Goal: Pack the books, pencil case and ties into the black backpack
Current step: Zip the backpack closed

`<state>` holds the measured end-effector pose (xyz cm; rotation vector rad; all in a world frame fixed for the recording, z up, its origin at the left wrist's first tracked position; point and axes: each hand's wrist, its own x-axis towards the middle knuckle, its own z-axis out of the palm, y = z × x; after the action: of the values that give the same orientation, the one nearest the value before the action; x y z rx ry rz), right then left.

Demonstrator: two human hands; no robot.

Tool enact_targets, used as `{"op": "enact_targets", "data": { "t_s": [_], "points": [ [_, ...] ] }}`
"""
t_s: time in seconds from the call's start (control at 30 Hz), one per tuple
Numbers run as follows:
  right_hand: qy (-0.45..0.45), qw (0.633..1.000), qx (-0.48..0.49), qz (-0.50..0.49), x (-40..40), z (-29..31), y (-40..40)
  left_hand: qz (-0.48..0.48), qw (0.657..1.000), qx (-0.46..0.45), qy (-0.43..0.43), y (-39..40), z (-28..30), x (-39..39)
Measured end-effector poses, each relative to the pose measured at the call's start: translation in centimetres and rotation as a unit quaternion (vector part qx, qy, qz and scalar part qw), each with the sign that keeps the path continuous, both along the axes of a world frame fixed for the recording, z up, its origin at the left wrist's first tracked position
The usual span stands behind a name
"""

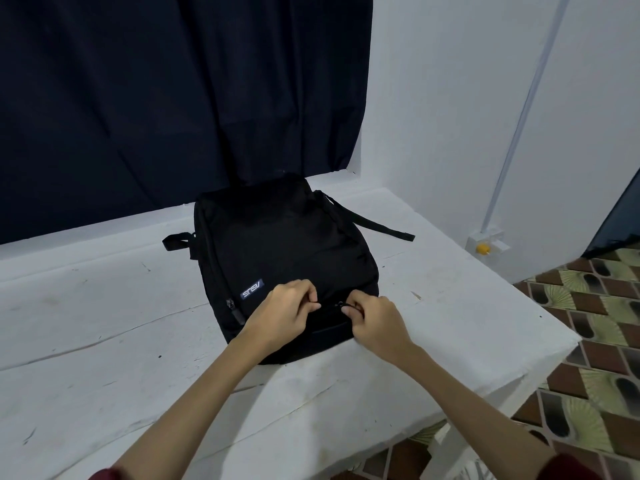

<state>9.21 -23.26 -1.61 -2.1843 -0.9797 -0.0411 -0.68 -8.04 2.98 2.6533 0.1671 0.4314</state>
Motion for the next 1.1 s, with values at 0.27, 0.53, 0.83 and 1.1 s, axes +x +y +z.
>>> {"op": "enact_targets", "data": {
  "t_s": [0.27, 0.53, 0.83, 1.1],
  "points": [
    [0.018, 0.993, -0.046, -0.107, 7.2, 2.7, -2.7, -0.016, 0.999, 0.023, 0.047, 1.0, 1.0, -0.9],
    [-0.027, 0.998, -0.046, -0.043, 8.6, 4.3, -2.9, -0.006, 0.98, 0.199, -0.001, -3.4, 4.0, 4.0],
    [-0.062, 0.994, -0.094, 0.004, 11.3, 4.8, -2.4, -0.02, 0.962, 0.255, 0.095, -4.1, 1.7, 10.1],
    [-0.09, 0.988, -0.119, -0.038, 15.0, 5.1, 2.6, -0.034, 0.972, 0.162, 0.169, -2.8, 3.6, 9.6]
  ]
}}
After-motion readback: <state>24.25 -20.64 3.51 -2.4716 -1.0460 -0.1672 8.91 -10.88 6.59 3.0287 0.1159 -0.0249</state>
